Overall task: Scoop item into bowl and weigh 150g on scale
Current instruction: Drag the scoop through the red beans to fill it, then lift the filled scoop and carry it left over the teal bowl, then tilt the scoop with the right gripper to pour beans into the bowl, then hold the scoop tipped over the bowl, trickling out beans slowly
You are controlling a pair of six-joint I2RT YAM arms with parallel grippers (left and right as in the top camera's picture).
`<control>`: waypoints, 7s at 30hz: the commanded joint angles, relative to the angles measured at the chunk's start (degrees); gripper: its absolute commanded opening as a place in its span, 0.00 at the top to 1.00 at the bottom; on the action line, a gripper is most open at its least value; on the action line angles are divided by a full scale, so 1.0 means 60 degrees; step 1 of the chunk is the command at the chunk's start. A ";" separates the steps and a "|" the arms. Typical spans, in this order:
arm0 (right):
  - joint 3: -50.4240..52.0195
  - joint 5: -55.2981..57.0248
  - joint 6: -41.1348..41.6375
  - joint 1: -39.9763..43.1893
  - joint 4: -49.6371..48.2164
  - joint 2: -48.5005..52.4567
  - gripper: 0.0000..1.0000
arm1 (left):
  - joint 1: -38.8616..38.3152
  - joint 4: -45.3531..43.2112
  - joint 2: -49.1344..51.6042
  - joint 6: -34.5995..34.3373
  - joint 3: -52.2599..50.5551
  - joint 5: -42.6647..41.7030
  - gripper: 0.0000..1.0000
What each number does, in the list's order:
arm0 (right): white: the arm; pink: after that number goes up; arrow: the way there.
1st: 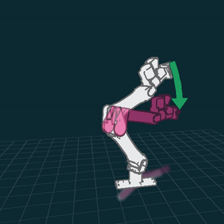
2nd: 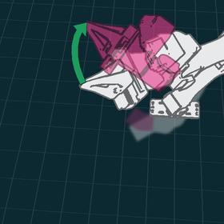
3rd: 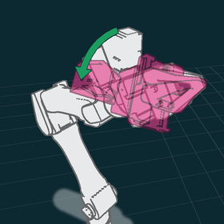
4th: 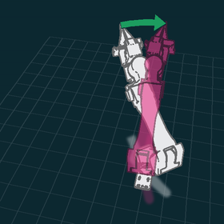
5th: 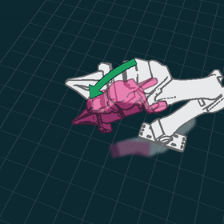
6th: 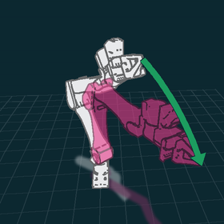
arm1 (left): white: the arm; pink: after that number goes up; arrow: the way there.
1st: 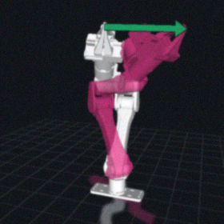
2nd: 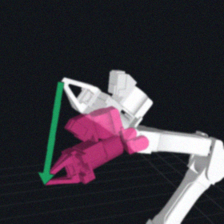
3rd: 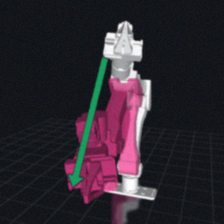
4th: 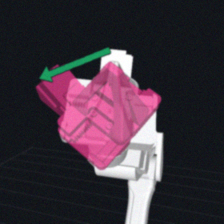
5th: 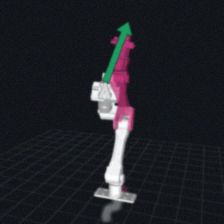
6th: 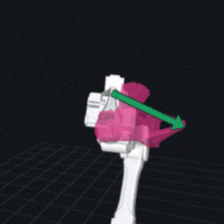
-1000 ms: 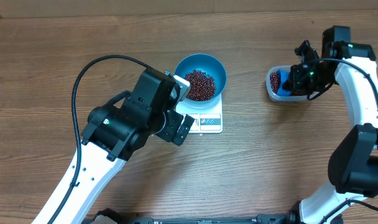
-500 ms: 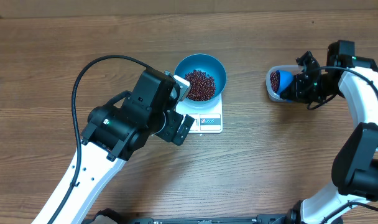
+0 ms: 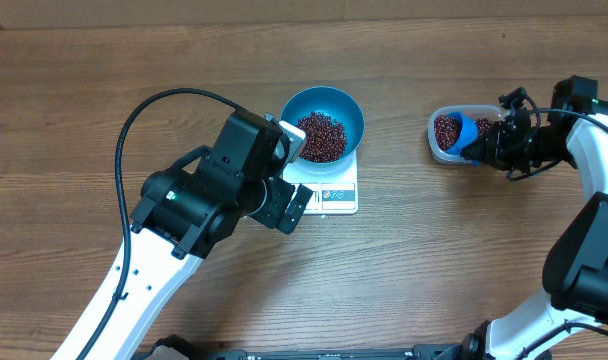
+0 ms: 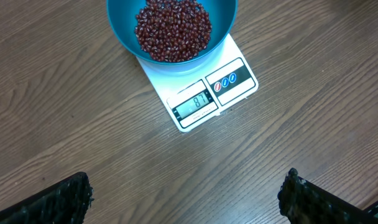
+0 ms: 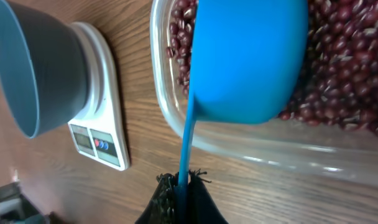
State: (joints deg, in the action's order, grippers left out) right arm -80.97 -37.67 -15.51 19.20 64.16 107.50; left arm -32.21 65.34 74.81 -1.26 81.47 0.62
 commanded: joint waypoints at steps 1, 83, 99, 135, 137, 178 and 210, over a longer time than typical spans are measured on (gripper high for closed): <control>0.0051 -0.0958 -0.0408 0.0022 0.0178 0.0004 0.96 | 0.0055 0.0004 0.0025 0.0146 0.0127 -0.0109 0.00; 0.0025 -0.5901 -0.3504 0.1242 0.3027 -0.0004 0.96 | 0.0055 0.0004 0.0025 0.0146 0.0127 -0.0109 0.00; -0.2422 -0.4160 -0.0408 -0.2441 0.0914 -0.0004 0.96 | 0.0055 0.0004 0.0025 0.0146 0.0127 -0.0109 0.00; -0.4040 0.1053 0.0838 -0.5362 0.1064 -0.0361 0.96 | 0.0055 0.0004 0.0025 0.0146 0.0127 -0.0109 0.00; -0.4040 0.1213 0.0841 -0.5442 0.1067 -0.0437 0.96 | 0.0055 0.0007 0.0025 0.0146 0.0127 -0.0109 0.01; -0.4047 0.2696 0.1202 -0.6273 0.0637 -0.0605 0.96 | 0.0055 0.0004 0.0025 0.0146 0.0127 -0.0106 0.01; -0.4047 0.3592 0.1789 -0.6561 0.0681 -0.0627 0.96 | 0.0055 0.0004 0.0025 0.0146 0.0127 -0.0109 0.00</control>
State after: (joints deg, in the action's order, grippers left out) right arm -103.18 -17.08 -8.29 -20.25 69.41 106.54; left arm -32.21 65.34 74.81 -1.26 81.47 0.62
